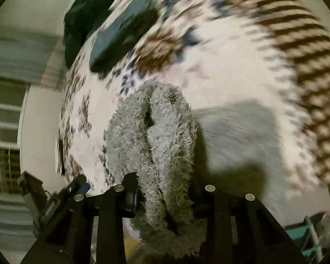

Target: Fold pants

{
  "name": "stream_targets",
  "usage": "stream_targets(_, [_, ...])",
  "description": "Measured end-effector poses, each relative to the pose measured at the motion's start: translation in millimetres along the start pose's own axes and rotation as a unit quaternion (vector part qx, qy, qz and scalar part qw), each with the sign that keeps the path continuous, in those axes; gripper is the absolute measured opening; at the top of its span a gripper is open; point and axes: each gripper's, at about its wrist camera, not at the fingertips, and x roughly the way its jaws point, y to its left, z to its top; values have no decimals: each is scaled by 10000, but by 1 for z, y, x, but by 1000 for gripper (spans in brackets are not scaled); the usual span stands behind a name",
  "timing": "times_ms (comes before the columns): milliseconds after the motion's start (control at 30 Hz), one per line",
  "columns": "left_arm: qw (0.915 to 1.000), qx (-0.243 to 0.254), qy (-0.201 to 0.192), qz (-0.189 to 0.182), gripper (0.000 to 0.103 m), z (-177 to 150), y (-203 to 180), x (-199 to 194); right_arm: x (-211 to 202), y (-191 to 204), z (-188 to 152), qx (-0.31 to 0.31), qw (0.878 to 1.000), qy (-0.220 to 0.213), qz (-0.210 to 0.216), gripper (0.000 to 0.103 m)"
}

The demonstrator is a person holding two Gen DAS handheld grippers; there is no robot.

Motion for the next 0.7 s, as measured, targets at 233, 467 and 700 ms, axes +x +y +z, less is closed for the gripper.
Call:
stream_targets(233, [9947, 479, 787, -464, 85, -8, -47, 72, -63, -96, -20, 852, 9920, -752, -553, 35])
stream_targets(467, [9876, 678, 1295, -575, 85, -12, -61, 101, -35, -176, -16, 1336, 9843, 236, -1130, 58])
stream_targets(700, [9902, 587, 1041, -727, 85, 13, -61, 85, -58, -167, 18, 1114, 9924, -341, -390, 89])
